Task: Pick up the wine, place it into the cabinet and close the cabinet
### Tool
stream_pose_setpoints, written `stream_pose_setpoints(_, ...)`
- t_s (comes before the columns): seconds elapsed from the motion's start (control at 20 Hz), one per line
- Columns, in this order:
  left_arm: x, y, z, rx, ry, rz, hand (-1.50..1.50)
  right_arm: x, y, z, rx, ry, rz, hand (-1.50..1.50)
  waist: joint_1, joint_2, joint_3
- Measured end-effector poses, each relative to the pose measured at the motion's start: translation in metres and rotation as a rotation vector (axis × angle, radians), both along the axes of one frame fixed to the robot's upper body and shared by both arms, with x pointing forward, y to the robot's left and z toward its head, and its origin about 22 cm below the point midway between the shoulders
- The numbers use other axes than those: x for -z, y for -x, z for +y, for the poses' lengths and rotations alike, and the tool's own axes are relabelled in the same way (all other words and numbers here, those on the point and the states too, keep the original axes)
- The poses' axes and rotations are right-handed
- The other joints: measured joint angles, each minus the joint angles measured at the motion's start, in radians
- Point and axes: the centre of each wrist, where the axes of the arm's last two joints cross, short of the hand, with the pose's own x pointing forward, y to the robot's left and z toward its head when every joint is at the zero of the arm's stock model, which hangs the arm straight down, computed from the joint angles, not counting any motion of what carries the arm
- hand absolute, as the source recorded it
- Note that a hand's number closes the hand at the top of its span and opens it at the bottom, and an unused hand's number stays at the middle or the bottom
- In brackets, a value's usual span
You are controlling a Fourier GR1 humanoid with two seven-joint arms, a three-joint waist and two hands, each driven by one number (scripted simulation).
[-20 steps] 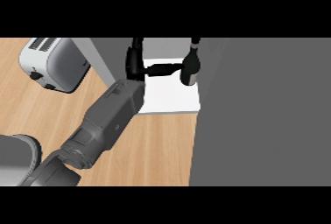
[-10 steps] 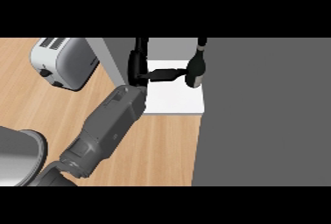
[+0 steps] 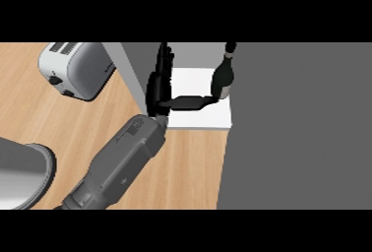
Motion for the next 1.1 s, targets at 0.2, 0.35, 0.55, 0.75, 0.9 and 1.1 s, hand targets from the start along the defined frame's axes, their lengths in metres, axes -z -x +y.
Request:
stream_pose_setpoints(0.2,0.005,0.025,0.007,0.027,0.034,0.003,-1.5,0.0,0.002,0.004,-0.013,-0.013,0.008,-1.5,-0.001,-0.001,0.0)
stream_pose_setpoints(0.35,0.003,0.047,0.008,0.038,0.056,0.003,-1.5,-0.001,0.001,0.004,-0.012,-0.006,0.007,-1.5,-0.001,0.0,0.0)
stream_pose_setpoints(0.55,0.006,0.08,0.011,0.055,0.074,-0.005,-1.5,-0.003,0.001,0.007,-0.025,-0.005,0.015,-1.5,-0.006,0.003,0.0)
stream_pose_setpoints(0.75,0.011,0.115,0.02,0.064,0.086,-0.011,-1.5,-0.003,0.0,0.006,-0.028,0.004,0.009,-1.5,-0.01,0.006,0.0)
stream_pose_setpoints(0.9,0.014,0.14,0.028,0.061,0.099,-0.015,-1.5,-0.003,0.001,0.007,-0.043,0.025,0.029,1.5,-0.013,0.007,0.0)
stream_pose_setpoints(1.1,0.013,0.16,0.044,0.048,0.098,-0.023,-1.5,-0.001,0.003,0.009,-0.157,0.129,0.052,1.5,-0.013,0.008,0.0)
